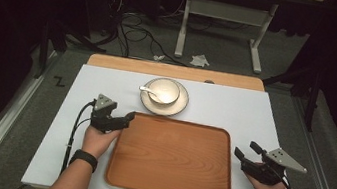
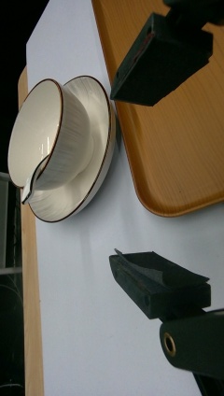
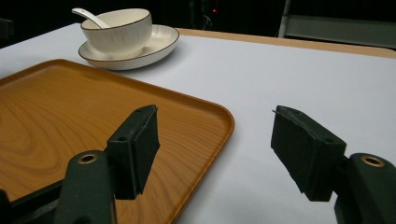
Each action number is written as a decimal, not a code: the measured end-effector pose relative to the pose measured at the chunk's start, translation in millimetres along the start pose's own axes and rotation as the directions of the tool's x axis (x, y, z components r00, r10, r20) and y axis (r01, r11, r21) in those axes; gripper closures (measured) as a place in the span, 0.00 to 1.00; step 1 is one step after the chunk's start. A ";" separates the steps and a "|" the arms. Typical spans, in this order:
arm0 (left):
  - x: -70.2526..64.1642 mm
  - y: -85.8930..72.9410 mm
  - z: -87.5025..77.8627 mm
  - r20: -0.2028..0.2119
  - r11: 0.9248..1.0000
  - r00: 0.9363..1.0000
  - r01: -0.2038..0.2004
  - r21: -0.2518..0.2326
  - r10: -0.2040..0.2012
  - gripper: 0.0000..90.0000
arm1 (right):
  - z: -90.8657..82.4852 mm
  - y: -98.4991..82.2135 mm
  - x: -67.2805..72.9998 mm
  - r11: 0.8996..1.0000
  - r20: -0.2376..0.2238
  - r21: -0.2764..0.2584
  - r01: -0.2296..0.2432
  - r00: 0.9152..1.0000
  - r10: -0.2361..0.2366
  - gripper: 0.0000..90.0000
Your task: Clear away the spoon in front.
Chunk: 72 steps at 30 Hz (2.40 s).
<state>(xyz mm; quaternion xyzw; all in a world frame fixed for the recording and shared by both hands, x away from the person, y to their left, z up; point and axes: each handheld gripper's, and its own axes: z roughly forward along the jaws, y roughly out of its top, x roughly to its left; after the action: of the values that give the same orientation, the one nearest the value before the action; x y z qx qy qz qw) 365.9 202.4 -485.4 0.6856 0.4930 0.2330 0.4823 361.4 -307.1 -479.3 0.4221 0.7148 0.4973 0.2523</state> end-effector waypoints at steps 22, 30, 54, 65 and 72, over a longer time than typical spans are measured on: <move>18.7 21.4 46.2 -0.016 0.998 0.998 0.054 0.025 -0.053 0.25 | 1.6 -4.5 -2.4 1.000 0.000 0.020 -0.007 1.000 0.007 0.37; 19.1 33.6 62.9 -0.013 0.998 0.999 0.040 0.053 -0.039 0.26 | 2.1 -4.3 -3.2 1.000 0.000 0.019 -0.007 1.000 0.008 0.37; 38.7 73.6 108.7 0.009 0.990 0.993 0.114 0.084 -0.115 0.34 | 1.2 -4.5 -2.1 1.000 -0.012 0.014 -0.003 1.000 0.003 0.37; 39.1 71.9 119.7 0.103 0.970 0.967 0.224 0.095 -0.234 0.65 | 2.2 -5.2 -1.6 1.000 -0.015 0.023 -0.004 1.000 0.005 0.37; 42.0 70.9 122.4 0.121 0.959 0.953 0.266 0.096 -0.277 0.90 | 2.2 -5.1 -2.1 1.000 -0.018 0.020 -0.003 1.000 0.003 0.37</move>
<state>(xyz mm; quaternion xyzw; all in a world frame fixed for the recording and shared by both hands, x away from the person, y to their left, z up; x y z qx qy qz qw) 512.2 183.9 -480.9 0.6438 0.5580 0.0986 0.5141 362.3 -308.6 -485.0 0.4210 0.7213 0.4944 0.2410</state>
